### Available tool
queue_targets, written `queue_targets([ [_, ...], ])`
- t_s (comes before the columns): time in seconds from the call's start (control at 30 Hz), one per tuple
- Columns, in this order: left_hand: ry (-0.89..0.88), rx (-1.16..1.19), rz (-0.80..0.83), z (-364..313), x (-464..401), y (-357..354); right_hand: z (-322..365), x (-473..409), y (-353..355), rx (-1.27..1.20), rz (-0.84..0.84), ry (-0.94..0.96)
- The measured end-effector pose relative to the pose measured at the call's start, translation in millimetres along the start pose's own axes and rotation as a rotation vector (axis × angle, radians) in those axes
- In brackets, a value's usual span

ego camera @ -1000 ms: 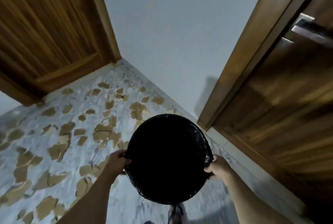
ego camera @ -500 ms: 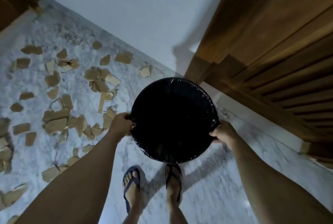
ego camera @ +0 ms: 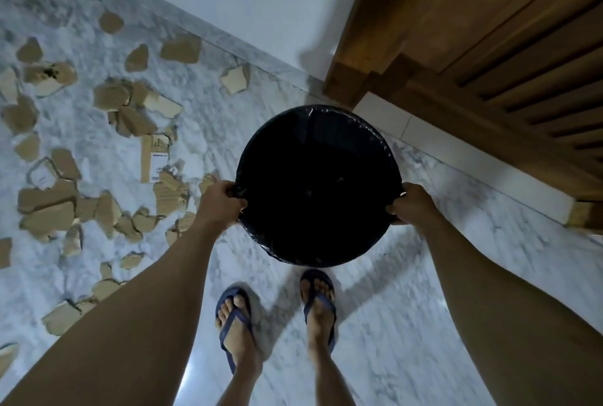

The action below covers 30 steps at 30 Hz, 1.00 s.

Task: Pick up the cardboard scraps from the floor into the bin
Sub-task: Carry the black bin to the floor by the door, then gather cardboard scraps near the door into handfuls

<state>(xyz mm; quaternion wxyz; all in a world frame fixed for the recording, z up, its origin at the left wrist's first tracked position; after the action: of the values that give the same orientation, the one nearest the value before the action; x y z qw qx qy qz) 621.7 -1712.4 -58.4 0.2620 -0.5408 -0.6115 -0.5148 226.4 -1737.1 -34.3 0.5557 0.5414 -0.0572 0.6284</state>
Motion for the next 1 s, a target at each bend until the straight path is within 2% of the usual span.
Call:
queue_targets([
  [0.4,0.010,-0.009,-0.040,12,-10,-8,-7,-22,-6,-0.016,0.012,-0.019],
  [0.6,0.024,0.016,-0.044,17,4,-7,5,-2,-9,0.110,-0.004,0.031],
  [0.7,-0.005,0.021,-0.080,16,21,9,44,23,-8,0.189,-0.142,0.116],
  [0.8,-0.027,-0.029,-0.104,20,32,33,113,50,-30,0.323,-0.244,0.323],
  [1.0,0.026,-0.108,-0.068,53,18,109,242,89,-165,0.388,-0.060,0.670],
])
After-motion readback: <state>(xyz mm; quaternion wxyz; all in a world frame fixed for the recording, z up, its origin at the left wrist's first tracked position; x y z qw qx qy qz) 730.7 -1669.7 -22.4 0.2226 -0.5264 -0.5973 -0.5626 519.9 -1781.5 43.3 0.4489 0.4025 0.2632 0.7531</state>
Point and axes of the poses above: each hand's wrist, its own x-axis away from the middle knuckle, its own y-axis out of the back of the hand, z = x × y, the point moved 8 cm from there along -x, towards the middle knuckle, and after that the axes turned 11 degrees about y, right-handed, at the moved point
